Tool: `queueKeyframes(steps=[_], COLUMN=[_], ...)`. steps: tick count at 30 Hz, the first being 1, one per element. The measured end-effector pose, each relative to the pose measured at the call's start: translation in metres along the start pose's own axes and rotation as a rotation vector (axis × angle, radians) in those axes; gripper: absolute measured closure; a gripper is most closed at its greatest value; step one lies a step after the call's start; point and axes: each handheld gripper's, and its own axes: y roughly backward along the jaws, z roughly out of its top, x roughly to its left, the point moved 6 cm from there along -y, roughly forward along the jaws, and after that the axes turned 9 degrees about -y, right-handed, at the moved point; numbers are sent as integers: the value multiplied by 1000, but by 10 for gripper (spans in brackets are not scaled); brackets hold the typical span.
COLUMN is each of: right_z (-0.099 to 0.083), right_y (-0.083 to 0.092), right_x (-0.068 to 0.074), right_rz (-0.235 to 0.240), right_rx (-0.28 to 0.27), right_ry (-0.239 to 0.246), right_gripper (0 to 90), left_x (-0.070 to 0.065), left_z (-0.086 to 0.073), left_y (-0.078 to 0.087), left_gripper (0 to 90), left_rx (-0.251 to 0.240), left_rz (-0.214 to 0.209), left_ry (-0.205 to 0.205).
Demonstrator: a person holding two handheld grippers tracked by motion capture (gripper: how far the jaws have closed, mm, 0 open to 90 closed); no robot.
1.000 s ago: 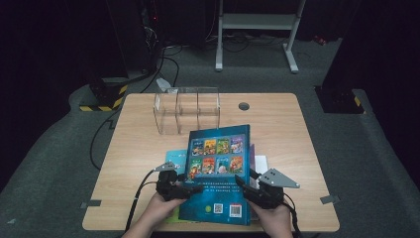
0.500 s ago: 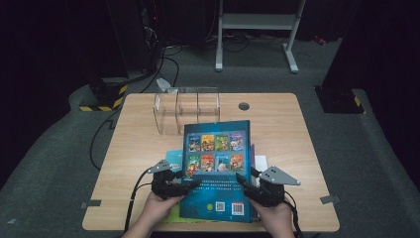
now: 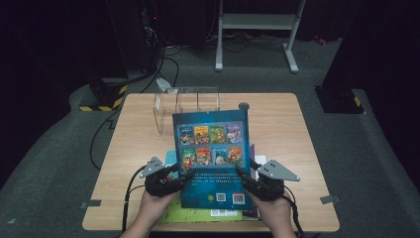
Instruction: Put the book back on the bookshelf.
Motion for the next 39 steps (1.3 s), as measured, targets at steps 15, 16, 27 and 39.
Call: queueKeyframes(steps=[15,16,27,39], right_z=[22,22,22,28], right_y=[6,6,2,-4], right_x=[6,6,11,11], right_rz=[-98,-98,-100,-110], right_rx=[-167,-167,-171,-185], right_ry=[55,55,62,68], right_gripper=[564,564,563,558], left_x=[-1,-1,4,9], left_z=[29,29,27,31], left_y=[6,7,10,6], left_gripper=[487,487,488,481], left_rx=[-157,-162,-182,-191], left_rz=[77,80,95,106], left_ry=[-80,-83,-94,-86])
